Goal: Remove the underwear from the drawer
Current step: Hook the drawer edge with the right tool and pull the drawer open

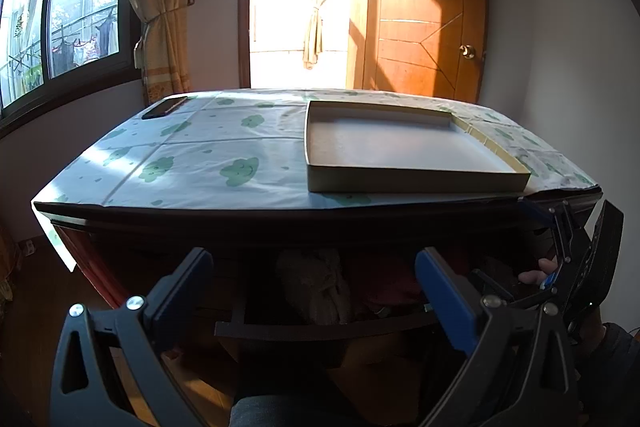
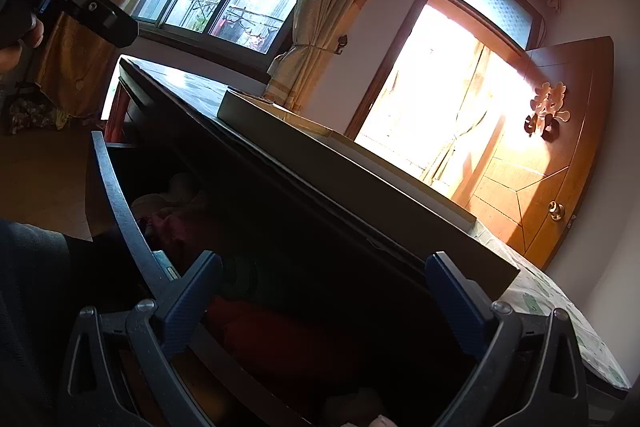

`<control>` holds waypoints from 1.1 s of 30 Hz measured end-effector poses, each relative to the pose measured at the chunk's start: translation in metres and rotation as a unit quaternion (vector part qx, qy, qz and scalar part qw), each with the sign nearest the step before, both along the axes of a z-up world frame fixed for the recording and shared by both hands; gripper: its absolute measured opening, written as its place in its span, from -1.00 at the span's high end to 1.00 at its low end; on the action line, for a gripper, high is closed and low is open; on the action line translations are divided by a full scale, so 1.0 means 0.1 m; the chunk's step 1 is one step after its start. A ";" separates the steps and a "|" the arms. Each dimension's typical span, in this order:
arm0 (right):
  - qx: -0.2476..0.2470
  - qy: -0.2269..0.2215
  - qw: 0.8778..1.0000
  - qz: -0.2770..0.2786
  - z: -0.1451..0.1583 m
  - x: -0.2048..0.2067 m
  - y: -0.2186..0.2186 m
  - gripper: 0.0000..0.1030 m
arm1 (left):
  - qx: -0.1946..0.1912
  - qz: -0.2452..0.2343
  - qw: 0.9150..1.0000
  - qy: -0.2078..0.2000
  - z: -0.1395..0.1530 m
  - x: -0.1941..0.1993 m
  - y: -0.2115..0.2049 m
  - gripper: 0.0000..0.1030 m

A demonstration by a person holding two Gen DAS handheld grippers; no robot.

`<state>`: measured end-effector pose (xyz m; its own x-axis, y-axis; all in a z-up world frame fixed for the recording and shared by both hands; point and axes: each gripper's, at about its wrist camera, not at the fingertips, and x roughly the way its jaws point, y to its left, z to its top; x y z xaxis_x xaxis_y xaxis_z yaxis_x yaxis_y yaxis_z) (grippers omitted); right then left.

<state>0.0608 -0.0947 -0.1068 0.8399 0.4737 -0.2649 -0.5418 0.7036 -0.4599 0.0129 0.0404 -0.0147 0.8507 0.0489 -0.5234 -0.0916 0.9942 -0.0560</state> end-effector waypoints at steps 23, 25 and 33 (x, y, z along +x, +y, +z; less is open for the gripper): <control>0.012 0.101 0.995 -0.021 0.09 -0.08 -0.06 -0.99 | -0.005 0.000 1.000 -0.007 0.06 -0.05 0.09 -1.00; 0.008 0.110 0.994 -0.021 0.09 -0.08 -0.06 -0.99 | -0.005 0.000 1.000 -0.007 0.06 -0.05 0.10 -1.00; -0.004 0.152 0.988 -0.026 0.09 -0.07 -0.08 -0.99 | -0.007 -0.001 1.000 -0.009 0.11 -0.06 0.12 -1.00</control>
<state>0.0539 -0.1031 -0.0976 0.7442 0.4296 -0.5115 -0.6191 0.7311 -0.2867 0.0066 0.0526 -0.0040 0.8596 0.0408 -0.5094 -0.0890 0.9935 -0.0705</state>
